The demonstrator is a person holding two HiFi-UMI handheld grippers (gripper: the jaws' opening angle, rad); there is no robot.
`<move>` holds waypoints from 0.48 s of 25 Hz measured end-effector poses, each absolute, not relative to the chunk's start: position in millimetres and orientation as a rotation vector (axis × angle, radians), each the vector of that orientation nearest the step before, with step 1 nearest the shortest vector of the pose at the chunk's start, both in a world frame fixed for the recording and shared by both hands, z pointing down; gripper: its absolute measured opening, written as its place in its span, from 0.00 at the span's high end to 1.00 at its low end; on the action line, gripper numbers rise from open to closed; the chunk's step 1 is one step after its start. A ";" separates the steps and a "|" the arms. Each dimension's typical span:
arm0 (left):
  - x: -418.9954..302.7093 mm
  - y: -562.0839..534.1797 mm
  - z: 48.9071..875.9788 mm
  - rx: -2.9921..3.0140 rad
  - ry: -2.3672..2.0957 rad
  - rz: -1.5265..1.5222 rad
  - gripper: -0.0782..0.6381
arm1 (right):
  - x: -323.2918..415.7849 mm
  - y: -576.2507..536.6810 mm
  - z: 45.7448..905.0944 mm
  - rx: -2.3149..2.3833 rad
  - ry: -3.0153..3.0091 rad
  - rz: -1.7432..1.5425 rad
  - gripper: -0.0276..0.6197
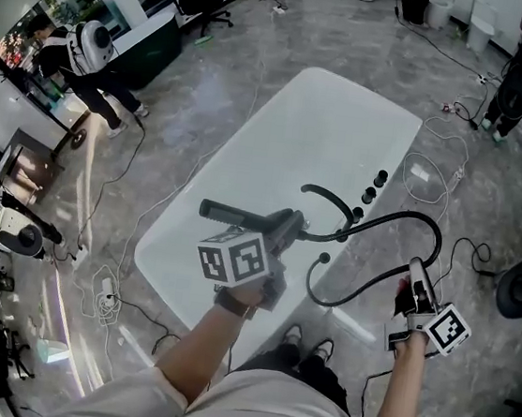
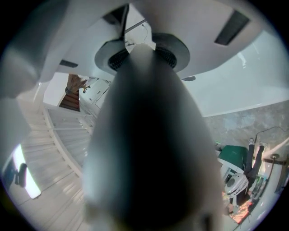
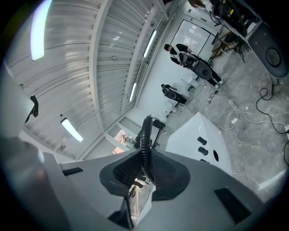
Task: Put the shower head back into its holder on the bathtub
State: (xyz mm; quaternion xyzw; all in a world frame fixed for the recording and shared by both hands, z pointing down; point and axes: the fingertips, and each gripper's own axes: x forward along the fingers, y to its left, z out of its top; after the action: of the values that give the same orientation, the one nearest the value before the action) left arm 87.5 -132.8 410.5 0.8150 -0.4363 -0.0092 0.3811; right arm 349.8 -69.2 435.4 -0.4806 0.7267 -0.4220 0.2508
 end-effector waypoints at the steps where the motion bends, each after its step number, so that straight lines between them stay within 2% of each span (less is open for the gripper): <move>1: 91.0 -131.7 412.9 2.097 -1.130 0.015 0.75 | 346.7 -71.8 430.7 -1.299 1.984 -1.135 0.85; 7: 101.9 -126.6 434.2 2.195 -1.211 0.243 0.75 | 323.3 -83.2 414.9 -1.287 2.007 -1.108 0.85; 12: 105.2 -125.8 432.3 2.254 -1.255 0.275 0.75 | 314.5 -94.8 389.4 -1.358 2.124 -1.005 0.85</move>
State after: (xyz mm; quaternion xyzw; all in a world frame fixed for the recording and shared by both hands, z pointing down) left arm 105.2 -125.8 432.3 0.8365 -0.4657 0.1022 0.2700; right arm 314.5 -94.8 389.4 -0.4889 0.7648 -0.3620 0.2122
